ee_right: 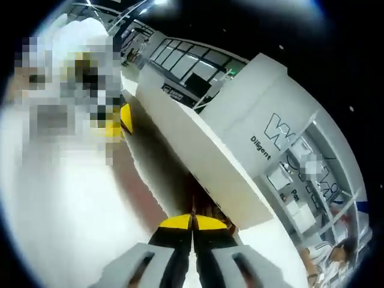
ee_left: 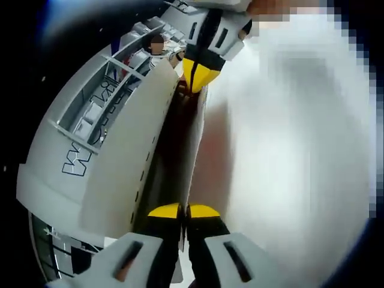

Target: Tear open the coffee pouch, take out the coffee, and pour the coffee from the pouch into the cup

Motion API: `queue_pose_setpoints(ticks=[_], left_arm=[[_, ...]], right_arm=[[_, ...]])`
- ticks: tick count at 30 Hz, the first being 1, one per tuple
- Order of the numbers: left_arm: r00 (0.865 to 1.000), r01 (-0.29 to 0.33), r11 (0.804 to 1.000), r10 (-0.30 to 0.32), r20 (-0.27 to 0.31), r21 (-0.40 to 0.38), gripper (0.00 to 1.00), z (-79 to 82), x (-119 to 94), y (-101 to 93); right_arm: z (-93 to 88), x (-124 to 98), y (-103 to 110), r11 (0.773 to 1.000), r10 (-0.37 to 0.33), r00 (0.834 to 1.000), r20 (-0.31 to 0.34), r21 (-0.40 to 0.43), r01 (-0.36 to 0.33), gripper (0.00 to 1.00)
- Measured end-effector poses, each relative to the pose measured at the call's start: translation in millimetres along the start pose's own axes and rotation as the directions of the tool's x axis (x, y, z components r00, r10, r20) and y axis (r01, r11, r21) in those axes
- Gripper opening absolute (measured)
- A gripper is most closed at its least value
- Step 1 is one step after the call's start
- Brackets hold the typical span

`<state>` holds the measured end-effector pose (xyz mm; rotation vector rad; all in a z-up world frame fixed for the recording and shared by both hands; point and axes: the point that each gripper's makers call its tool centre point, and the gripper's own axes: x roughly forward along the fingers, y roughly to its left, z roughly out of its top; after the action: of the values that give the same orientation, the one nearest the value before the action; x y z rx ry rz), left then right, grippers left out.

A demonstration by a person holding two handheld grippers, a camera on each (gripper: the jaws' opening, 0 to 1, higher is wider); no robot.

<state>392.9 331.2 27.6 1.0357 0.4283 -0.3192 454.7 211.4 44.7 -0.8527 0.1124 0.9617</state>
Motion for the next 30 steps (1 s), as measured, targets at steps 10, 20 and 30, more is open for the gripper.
queue_pose_setpoints(ticks=[10, 20, 30], left_arm=[[1.000, 0.006, 1.000, -0.006, -0.003, 0.005, 0.06, -0.2, 0, -2.0], [1.000, 0.013, 1.000, -0.013, -0.001, 0.004, 0.06, -1.1, 0, -4.0], [1.000, -0.001, 1.000, 0.001, 0.006, -0.014, 0.06, 0.0, -1, 0.0]], right_arm=[[-2.9, 22, -7, 0.959, -0.018, 1.000, 0.020, 0.281, 0.011, 0.18], [-5.4, 33, -3, 0.941, -0.030, 0.999, -0.045, 0.337, 0.043, 0.03], [15.6, -2, 13, 0.972, -0.015, 1.000, 0.014, 0.236, 0.011, 0.01]])
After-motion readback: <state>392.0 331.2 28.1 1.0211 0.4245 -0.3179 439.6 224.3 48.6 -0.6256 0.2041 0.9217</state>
